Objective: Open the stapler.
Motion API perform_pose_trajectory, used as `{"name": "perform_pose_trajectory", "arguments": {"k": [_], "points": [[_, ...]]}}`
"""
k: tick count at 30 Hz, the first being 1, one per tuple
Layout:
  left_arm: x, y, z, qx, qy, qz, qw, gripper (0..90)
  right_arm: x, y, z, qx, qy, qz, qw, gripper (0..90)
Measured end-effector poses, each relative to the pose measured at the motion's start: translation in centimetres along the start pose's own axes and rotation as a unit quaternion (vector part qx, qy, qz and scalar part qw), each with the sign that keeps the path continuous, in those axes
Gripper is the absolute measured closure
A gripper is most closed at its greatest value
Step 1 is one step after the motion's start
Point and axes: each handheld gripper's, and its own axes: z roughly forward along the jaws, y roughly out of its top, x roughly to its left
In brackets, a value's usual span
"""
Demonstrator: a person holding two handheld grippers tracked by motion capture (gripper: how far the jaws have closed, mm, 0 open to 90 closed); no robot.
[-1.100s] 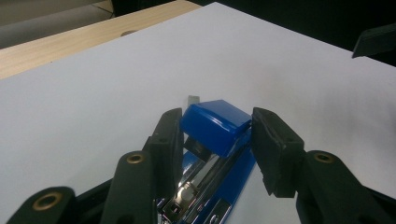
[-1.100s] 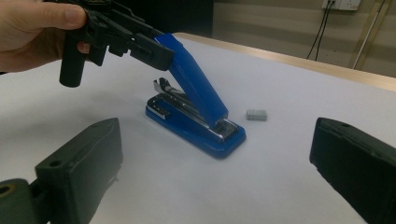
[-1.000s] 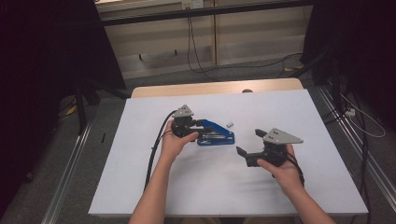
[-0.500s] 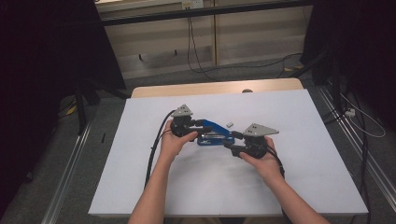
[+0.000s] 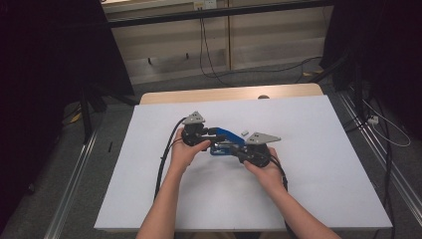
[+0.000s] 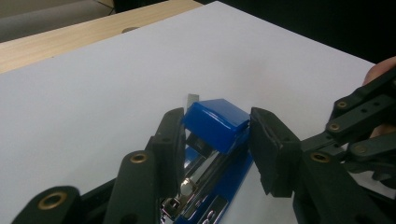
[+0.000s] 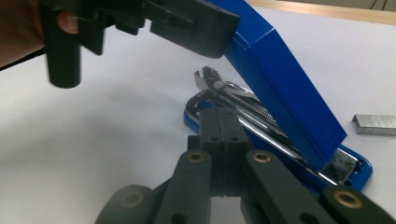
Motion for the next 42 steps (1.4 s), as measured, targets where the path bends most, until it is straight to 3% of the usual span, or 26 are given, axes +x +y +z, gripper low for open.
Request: {"name": "perform_pose_trajectory", "arguments": {"k": [7, 14, 18, 28, 34, 42], "points": [[0.1, 0.0, -0.1, -0.001, -0.002, -0.008, 1.0, 57.9, 0.2, 0.5, 2.5, -0.001, -0.013, 0.016, 0.9998, 90.0], [0.1, 0.0, -0.3, -0.007, -0.003, -0.011, 0.9999, 58.9, 0.2, 0.9, 3.5, -0.005, -0.019, 0.025, 0.9995, 90.0], [0.1, 0.0, -0.3, -0.008, -0.003, -0.012, 0.9999, 58.9, 0.4, 1.0, 4.1, -0.021, -0.024, 0.032, 0.999, 90.0], [0.1, 0.0, -0.3, -0.009, -0.001, -0.012, 0.9999, 58.9, 0.7, 1.1, 4.7, -0.034, -0.043, 0.027, 0.9981, 90.0], [0.1, 0.1, -0.3, -0.008, 0.0, -0.012, 0.9999, 58.8, 0.8, 1.2, 5.0, -0.036, -0.046, 0.047, 0.9972, 90.0], [0.0, 0.1, -0.4, -0.007, 0.003, -0.008, 0.9999, 58.8, 0.9, 1.3, 5.4, -0.034, -0.047, 0.054, 0.9969, 90.0]]}}
